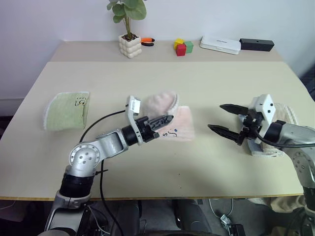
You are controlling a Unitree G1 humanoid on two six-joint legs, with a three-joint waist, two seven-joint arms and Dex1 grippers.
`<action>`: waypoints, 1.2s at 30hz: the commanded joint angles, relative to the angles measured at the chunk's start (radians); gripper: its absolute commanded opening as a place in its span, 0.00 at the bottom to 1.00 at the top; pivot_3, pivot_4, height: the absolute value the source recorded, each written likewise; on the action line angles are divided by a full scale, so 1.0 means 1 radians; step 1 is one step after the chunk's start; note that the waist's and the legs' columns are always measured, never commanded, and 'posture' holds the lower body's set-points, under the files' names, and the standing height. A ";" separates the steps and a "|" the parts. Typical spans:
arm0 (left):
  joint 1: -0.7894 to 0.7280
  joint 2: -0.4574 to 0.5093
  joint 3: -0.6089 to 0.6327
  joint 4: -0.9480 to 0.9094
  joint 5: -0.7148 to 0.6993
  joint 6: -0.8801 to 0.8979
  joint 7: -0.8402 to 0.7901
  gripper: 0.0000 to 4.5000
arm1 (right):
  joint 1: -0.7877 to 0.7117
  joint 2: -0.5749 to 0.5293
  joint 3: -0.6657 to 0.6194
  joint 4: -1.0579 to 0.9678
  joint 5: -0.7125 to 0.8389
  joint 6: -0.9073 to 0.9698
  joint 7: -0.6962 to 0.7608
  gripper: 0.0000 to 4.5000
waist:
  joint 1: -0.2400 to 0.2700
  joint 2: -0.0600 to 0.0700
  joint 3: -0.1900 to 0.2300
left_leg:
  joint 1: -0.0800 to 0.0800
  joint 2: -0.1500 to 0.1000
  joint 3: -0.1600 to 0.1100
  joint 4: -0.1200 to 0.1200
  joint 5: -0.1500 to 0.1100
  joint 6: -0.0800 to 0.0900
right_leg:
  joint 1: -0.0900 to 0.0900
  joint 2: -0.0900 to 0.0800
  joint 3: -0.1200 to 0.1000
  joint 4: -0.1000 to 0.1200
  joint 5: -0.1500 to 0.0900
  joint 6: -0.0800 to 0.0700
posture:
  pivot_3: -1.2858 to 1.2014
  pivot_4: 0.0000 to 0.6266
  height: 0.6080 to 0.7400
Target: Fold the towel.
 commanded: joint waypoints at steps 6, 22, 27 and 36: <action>-0.097 -0.127 -0.122 0.093 0.256 -0.070 -0.245 0.01 | 0.030 -0.019 -0.107 -0.094 0.084 0.024 -0.003 1.00 | 0.001 0.000 0.000 | -0.001 0.000 0.000 0.000 0.000 0.000 | 0.001 0.000 0.000 -0.003 0.000 0.000 | 0.52 0.24 1.00; -0.069 -0.080 -0.221 0.040 0.528 -0.119 -0.501 0.98 | -0.049 0.012 -0.024 -0.080 0.087 0.033 -0.051 1.00 | 0.000 0.001 0.000 | -0.002 0.000 0.000 0.000 0.000 0.000 | 0.001 0.000 0.000 -0.004 0.002 0.003 | 0.52 0.24 1.00; -0.093 -0.046 -0.140 -0.017 0.463 -0.091 -0.570 0.99 | -0.076 0.034 -0.003 -0.066 0.095 0.033 -0.059 1.00 | 0.000 0.002 0.001 | -0.002 0.000 0.000 0.000 0.000 0.000 | 0.000 0.000 0.000 -0.003 0.002 0.003 | 0.52 0.24 1.00; -0.102 -0.158 0.171 0.073 0.424 -0.156 -0.315 0.46 | -0.169 0.394 0.043 -0.125 0.091 0.027 -0.462 0.59 | -0.003 0.002 0.001 | -0.002 0.000 -0.001 -0.001 0.000 0.000 | 0.000 0.001 0.000 -0.003 0.004 0.006 | 0.52 0.24 1.00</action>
